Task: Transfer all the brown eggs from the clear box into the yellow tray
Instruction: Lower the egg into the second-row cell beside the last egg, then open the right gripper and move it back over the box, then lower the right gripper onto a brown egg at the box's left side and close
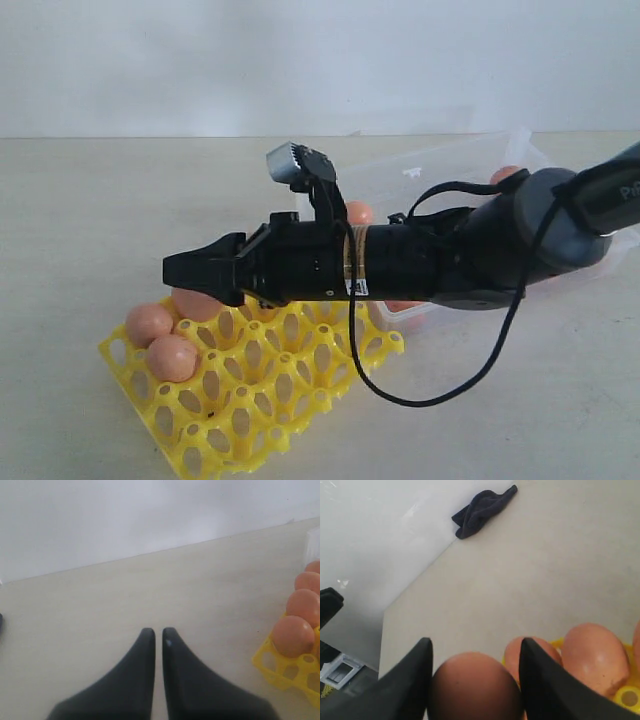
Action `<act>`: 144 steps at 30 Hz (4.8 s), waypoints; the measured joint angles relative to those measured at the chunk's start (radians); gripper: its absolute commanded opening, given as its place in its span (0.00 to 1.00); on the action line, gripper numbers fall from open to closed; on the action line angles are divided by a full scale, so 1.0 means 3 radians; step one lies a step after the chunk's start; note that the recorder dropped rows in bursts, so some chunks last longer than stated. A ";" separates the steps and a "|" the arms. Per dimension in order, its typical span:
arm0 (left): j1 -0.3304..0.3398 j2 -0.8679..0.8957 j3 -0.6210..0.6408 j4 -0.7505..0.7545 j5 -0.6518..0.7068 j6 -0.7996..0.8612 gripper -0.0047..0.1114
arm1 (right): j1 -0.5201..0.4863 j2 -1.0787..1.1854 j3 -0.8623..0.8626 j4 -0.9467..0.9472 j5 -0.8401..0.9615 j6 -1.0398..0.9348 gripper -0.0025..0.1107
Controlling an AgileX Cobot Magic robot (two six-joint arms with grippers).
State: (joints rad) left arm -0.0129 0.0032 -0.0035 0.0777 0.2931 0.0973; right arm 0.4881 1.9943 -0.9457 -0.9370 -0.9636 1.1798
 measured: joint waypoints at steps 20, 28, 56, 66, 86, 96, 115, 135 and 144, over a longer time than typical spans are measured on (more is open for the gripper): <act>0.0000 0.0000 0.0000 0.0000 0.0000 0.0000 0.08 | 0.0308 0.0141 -0.0432 -0.0190 0.1404 -0.0430 0.02; 0.0000 0.0000 0.0000 0.0000 0.0000 0.0000 0.08 | 0.0308 0.0141 -0.0432 -0.0195 0.1594 -0.0437 0.03; 0.0000 0.0000 0.0000 0.0000 0.0000 0.0000 0.08 | 0.0308 0.0141 -0.0432 -0.0195 0.1163 -0.0247 0.39; 0.0000 0.0000 0.0000 0.0000 0.0000 0.0000 0.08 | 0.0308 0.0141 -0.0432 -0.0195 0.1510 -0.0232 0.39; 0.0000 0.0000 0.0000 0.0000 0.0000 0.0000 0.08 | 0.0308 -0.0603 -0.0505 -0.0518 0.2339 -0.0739 0.63; 0.0000 0.0000 0.0000 0.0000 0.0000 0.0000 0.08 | 0.0223 -0.1068 -0.0861 -0.0377 0.5604 -0.1624 0.30; 0.0000 0.0000 0.0000 0.0000 0.0000 0.0000 0.08 | -0.0671 -0.0091 -0.1887 0.3023 0.6820 -0.4544 0.56; 0.0000 0.0000 0.0000 0.0000 0.0000 0.0000 0.08 | -0.0683 -0.0050 -0.1880 0.3085 0.6255 -0.4723 0.75; 0.0000 0.0000 0.0000 0.0000 0.0000 0.0000 0.08 | -0.0690 0.0039 -0.1824 0.3065 0.6225 -0.4679 0.75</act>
State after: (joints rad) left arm -0.0129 0.0032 -0.0035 0.0777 0.2931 0.0973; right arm 0.2811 2.0060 -1.4929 -0.0177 0.9039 -0.2238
